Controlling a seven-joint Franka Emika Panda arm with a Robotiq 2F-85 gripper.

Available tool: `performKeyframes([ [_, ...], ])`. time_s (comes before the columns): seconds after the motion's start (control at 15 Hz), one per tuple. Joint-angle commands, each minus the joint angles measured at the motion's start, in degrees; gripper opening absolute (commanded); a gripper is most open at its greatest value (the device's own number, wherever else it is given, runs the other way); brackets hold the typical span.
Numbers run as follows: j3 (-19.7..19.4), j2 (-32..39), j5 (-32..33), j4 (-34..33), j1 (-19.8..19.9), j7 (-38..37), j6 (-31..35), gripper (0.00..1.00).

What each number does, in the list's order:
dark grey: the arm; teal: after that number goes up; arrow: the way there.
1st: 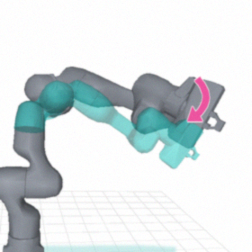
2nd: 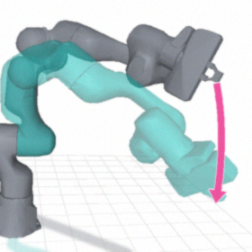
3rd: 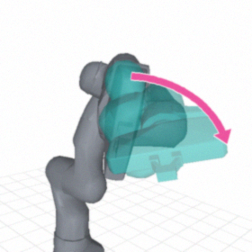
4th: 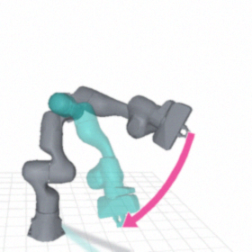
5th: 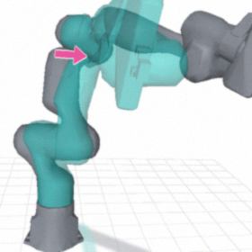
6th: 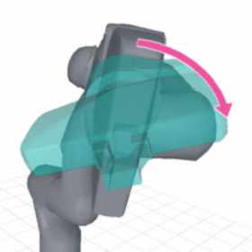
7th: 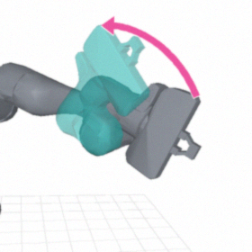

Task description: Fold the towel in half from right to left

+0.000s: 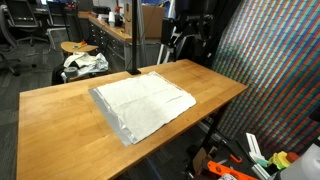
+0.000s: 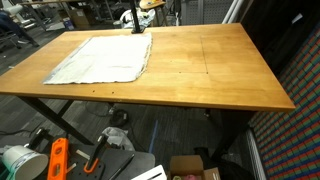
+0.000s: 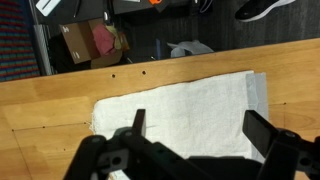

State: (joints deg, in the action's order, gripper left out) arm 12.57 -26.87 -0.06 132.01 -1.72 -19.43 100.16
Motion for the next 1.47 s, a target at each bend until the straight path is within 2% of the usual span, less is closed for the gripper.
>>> performKeyframes([
  [0.0, -4.16, 6.27, -1.50, -4.21, -0.05, 4.59, -0.80, 1.00],
  [0.2, -7.88, 12.31, -2.06, -6.87, 0.63, 9.15, -1.56, 1.00],
  [0.53, -13.44, 21.03, -7.51, -9.87, 1.93, 17.09, -1.28, 1.00],
  [0.8, -15.67, 27.30, -10.75, -13.05, 3.42, 22.91, -2.32, 1.00],
  [1.0, -16.65, 29.97, -12.40, -13.30, 4.95, 25.31, -0.07, 1.00],
  [1.4, -18.74, 33.41, -19.67, -11.38, 9.07, 31.17, 9.53, 1.00],
])
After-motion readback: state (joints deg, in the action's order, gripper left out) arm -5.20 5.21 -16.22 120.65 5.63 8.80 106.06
